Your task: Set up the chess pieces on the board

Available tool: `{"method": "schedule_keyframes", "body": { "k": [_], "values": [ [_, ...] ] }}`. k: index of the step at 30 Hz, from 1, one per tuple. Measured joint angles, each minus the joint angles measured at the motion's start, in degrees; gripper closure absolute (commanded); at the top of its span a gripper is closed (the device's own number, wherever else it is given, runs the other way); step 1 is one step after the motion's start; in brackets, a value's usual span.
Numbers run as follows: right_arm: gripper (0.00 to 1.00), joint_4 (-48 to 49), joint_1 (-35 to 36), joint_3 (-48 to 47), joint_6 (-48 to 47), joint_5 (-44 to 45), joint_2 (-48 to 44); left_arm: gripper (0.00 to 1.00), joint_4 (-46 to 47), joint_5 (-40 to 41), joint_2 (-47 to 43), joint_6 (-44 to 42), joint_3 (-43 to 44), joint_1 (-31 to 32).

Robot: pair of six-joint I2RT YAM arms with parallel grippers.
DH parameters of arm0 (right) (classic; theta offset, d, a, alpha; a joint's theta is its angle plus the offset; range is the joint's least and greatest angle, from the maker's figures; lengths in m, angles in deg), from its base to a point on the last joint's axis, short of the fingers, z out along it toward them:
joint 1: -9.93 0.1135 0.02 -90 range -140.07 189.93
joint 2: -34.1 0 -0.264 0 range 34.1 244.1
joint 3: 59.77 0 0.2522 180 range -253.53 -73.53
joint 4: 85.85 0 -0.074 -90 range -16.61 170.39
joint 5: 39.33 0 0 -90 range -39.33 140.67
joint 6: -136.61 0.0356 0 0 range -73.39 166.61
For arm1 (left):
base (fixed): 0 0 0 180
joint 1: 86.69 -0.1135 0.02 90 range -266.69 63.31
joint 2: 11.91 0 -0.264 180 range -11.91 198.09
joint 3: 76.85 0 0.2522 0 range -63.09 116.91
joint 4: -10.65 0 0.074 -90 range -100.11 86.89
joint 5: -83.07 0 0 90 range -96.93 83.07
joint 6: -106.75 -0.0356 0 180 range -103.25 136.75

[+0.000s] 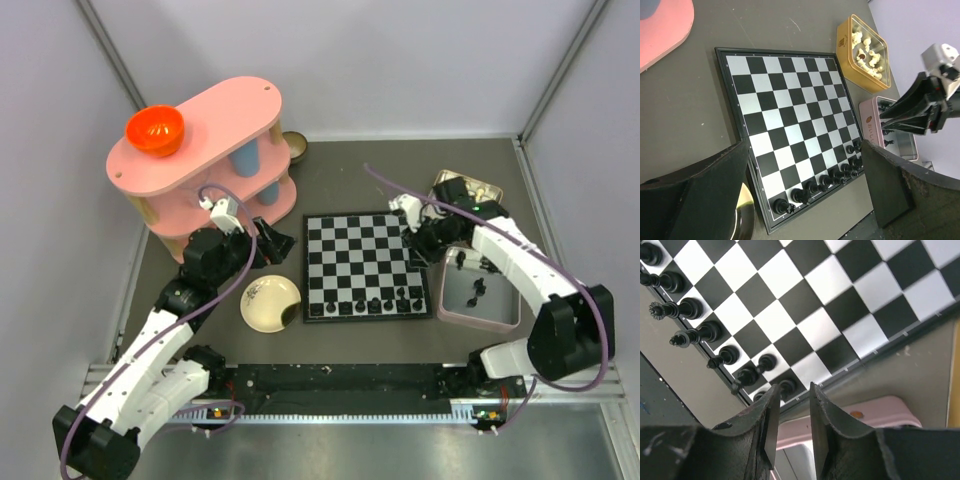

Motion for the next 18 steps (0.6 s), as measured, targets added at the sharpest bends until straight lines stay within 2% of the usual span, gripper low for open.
{"method": "schedule_keyframes", "body": {
  "k": [4,9,14,18],
  "values": [
    [0.70,-1.8,-7.1,0.0,0.0,-1.2,-4.5,0.01,0.4,-0.1,0.2,-0.3,0.7,0.0],
    [0.70,-2.9,-19.5,2.6,0.5,-2.4,-8.2,0.02,3.6,-2.6,3.3,0.2,0.7,0.0],
    [0.70,-4.8,-29.3,7.3,0.7,-1.0,-9.2,0.03,5.4,-8.9,9.9,-0.4,2.5,0.0],
    [0.70,-5.4,-33.8,8.5,0.6,2.4,-9.2,0.03,6.6,-13.5,14.3,-1.4,4.5,0.0]
  ]
}}
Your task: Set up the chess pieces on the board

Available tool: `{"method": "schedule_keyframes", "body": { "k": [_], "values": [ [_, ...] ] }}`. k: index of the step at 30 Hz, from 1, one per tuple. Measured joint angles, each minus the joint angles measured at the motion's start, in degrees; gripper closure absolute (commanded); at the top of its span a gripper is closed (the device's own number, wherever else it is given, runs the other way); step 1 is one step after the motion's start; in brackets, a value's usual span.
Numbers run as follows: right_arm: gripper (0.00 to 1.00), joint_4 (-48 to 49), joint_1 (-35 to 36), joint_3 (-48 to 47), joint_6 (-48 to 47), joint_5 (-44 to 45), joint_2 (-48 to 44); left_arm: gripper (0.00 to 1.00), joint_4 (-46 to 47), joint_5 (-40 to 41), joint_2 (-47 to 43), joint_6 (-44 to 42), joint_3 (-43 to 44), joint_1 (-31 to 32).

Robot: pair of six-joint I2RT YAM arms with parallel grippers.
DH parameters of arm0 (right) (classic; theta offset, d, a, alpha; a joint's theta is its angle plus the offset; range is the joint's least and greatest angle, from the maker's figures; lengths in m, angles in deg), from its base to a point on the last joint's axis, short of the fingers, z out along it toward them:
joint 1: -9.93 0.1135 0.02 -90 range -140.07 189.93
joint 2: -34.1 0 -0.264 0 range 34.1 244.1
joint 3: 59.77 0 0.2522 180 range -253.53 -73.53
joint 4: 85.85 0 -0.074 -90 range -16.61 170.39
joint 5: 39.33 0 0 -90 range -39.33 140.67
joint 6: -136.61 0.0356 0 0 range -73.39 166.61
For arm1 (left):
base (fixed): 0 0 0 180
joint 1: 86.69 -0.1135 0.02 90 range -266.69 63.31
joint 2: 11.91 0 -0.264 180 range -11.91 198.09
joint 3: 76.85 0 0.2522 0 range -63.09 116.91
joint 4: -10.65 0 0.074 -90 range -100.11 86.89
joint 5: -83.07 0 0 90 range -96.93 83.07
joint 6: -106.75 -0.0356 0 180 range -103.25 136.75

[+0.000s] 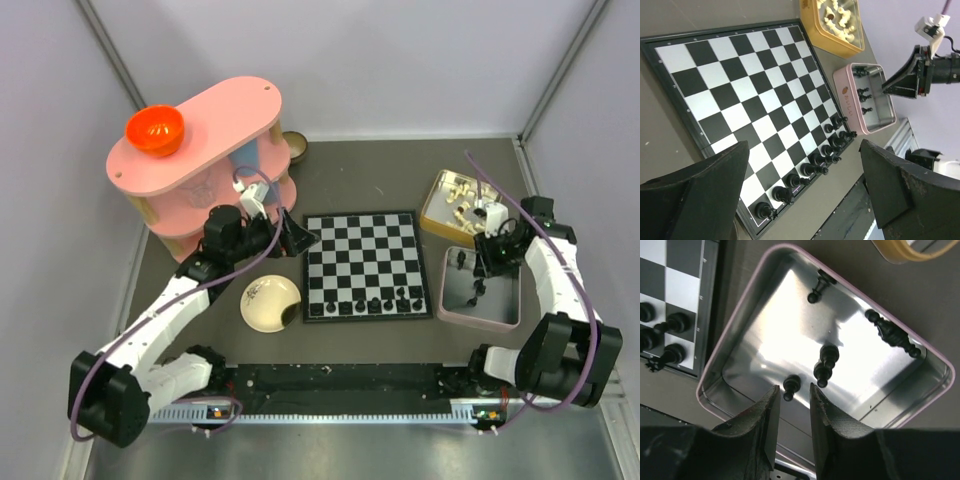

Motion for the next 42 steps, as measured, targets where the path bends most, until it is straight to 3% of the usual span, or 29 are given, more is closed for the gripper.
{"method": "schedule_keyframes", "body": {
  "k": [8,16,23,27,31,35,42],
  "values": [
    [0.71,1.4,-2.8,2.7,0.6,5.1,0.2,0.05,0.8,-6.4,7.0,-3.2,5.2,2.0],
    [0.70,2.4,-3.8,3.5,1.2,5.8,2.1,0.05,-2.6,-7.0,13.5,-8.4,12.4,8.3],
    [0.70,-0.3,-6.9,-5.1,4.0,2.5,3.2,0.15,-6.7,-7.0,28.8,-12.0,29.3,20.6],
    [0.70,-0.7,-9.5,-12.6,7.3,0.9,3.8,0.28,-7.5,-8.8,38.6,-10.7,37.2,26.4],
    [0.70,-0.7,-15.4,-16.9,10.5,-2.9,3.9,0.41,-10.0,-9.7,52.4,-9.2,51.6,33.1],
    [0.70,-1.3,-17.0,-16.8,11.2,-5.0,3.9,0.47,-13.2,-9.3,64.6,-7.6,66.0,38.2],
    [0.70,-2.0,-19.0,-14.6,11.6,-9.0,4.0,0.50,-17.5,-5.2,77.0,-5.3,80.8,43.3]
  ]
}}
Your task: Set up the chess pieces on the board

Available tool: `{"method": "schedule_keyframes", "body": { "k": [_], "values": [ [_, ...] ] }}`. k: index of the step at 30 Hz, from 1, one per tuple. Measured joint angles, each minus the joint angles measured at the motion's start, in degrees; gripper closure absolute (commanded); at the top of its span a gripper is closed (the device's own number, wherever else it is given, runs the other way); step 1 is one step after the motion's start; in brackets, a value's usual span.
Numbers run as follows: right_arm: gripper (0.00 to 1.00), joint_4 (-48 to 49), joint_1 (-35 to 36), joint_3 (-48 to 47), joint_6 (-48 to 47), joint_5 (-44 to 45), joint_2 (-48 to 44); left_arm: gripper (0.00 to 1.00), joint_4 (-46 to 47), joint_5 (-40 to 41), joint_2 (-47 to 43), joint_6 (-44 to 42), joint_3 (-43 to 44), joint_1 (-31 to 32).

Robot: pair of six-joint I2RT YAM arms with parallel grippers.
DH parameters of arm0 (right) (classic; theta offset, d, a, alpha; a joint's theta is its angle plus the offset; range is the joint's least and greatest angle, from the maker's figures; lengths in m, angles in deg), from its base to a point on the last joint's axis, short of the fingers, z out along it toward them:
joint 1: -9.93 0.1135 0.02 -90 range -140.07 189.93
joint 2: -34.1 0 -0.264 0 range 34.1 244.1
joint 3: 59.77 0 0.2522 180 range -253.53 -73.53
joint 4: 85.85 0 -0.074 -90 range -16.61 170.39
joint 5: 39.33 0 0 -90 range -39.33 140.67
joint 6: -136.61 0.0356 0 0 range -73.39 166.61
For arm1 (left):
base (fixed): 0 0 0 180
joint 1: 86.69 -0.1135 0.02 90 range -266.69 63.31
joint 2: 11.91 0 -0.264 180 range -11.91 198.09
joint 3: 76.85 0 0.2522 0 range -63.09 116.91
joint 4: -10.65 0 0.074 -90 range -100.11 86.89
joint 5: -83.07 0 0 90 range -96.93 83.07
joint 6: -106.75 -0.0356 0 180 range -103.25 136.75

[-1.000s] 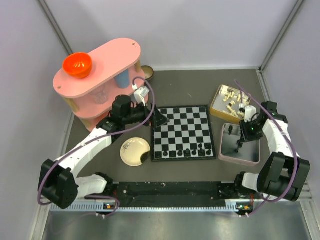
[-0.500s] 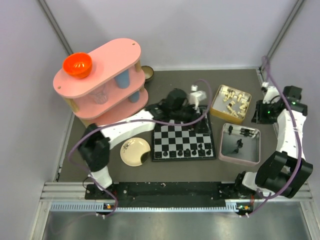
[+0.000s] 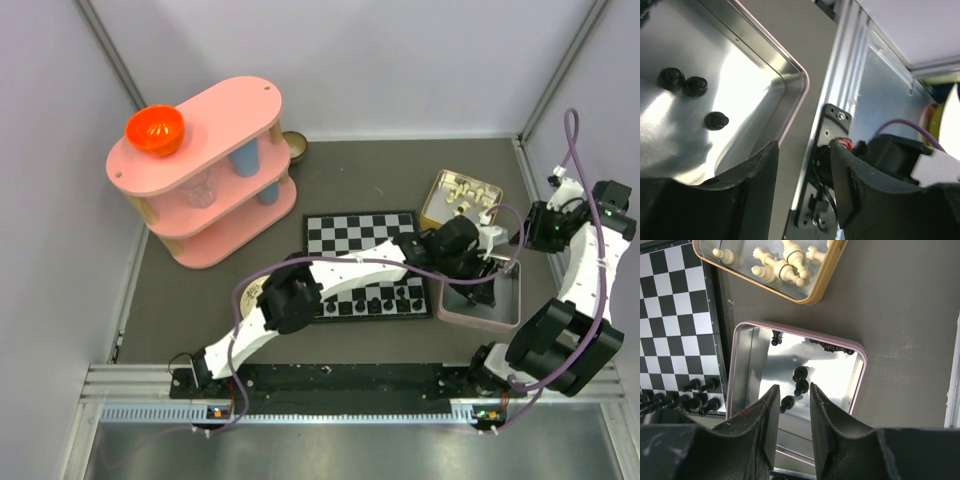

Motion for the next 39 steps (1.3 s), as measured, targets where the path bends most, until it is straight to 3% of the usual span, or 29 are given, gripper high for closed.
{"method": "schedule_keyframes", "body": {
  "k": [15,39],
  "values": [
    [0.70,-0.1,-1.7,4.6,-0.5,-1.8,-1.3,0.57,-4.6,18.3,6.4,-4.2,5.8,1.9],
    [0.70,0.1,-2.2,5.3,-0.6,-2.1,-1.2,0.64,-5.4,22.1,10.9,-6.3,9.2,3.6]
  ]
}}
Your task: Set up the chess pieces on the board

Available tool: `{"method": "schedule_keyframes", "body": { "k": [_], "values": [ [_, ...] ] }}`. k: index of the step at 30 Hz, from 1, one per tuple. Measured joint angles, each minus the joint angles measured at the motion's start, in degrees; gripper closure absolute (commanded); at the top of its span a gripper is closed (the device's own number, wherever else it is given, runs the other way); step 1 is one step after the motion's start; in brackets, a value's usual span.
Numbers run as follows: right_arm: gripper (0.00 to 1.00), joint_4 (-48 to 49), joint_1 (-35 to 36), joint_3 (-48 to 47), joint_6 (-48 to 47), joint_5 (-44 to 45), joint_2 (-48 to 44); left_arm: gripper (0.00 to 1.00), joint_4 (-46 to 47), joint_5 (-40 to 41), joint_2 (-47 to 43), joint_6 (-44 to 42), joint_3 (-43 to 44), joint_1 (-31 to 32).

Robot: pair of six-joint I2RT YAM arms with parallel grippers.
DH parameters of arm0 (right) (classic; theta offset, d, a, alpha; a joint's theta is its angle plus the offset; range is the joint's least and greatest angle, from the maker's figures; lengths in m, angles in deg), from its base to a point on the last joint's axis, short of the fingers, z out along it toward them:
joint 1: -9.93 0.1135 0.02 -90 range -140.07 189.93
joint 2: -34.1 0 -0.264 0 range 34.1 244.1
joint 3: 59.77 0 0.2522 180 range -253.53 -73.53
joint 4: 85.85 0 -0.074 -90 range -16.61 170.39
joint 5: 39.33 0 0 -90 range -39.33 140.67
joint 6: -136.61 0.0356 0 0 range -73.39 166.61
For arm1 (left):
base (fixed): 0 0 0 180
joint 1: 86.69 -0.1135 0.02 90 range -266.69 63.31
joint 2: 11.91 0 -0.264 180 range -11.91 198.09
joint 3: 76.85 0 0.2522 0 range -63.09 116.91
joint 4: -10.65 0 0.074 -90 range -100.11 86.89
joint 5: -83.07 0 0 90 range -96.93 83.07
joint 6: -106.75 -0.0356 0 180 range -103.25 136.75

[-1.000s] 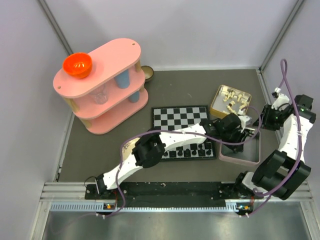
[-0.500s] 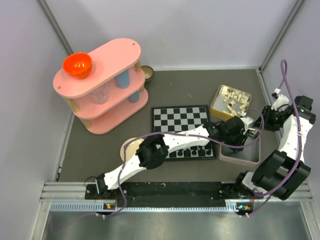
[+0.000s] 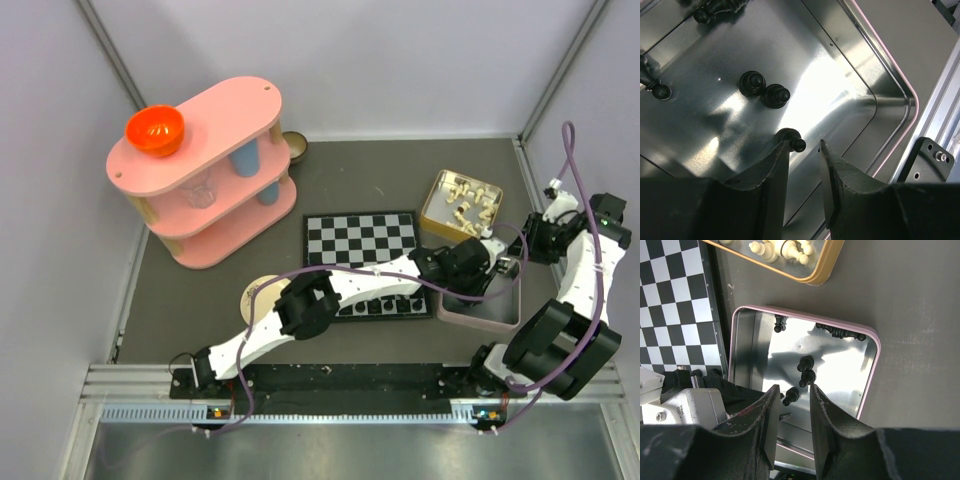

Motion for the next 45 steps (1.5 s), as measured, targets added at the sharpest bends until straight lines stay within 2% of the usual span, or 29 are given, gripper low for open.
{"method": "schedule_keyframes", "body": {
  "k": [13,18,25,27,31,35,42,45],
  "values": [
    [0.70,0.1,-0.6,0.2,0.0,-0.1,0.0,0.66,0.0,1.3,1.7,-0.1,1.2,0.3],
    [0.70,0.1,-0.6,0.3,0.0,-0.1,0.0,0.71,-0.2,1.5,2.5,-0.2,1.3,0.3],
    [0.70,0.1,-0.6,0.3,-0.1,-0.2,0.0,0.71,-0.2,2.2,2.5,-0.4,1.5,0.4],
    [0.70,0.1,-0.6,0.3,-0.1,-0.2,0.0,0.73,-0.2,2.2,2.5,-0.4,1.5,0.4],
    [0.70,0.3,-0.6,0.7,-0.1,-0.3,0.0,0.85,0.0,2.4,2.5,-0.7,1.7,0.4],
    [0.70,0.3,-0.6,1.6,-0.2,-0.4,0.0,0.91,0.2,2.6,2.5,-1.3,1.8,0.4],
    [0.70,0.4,-0.6,1.8,-0.4,-0.5,0.0,1.00,0.4,4.1,2.3,-2.4,1.6,0.4],
    [0.70,0.4,-0.6,1.8,-0.4,-0.5,0.0,1.00,2.3,5.0,0.0,-3.1,-2.3,0.4]
  ]
}}
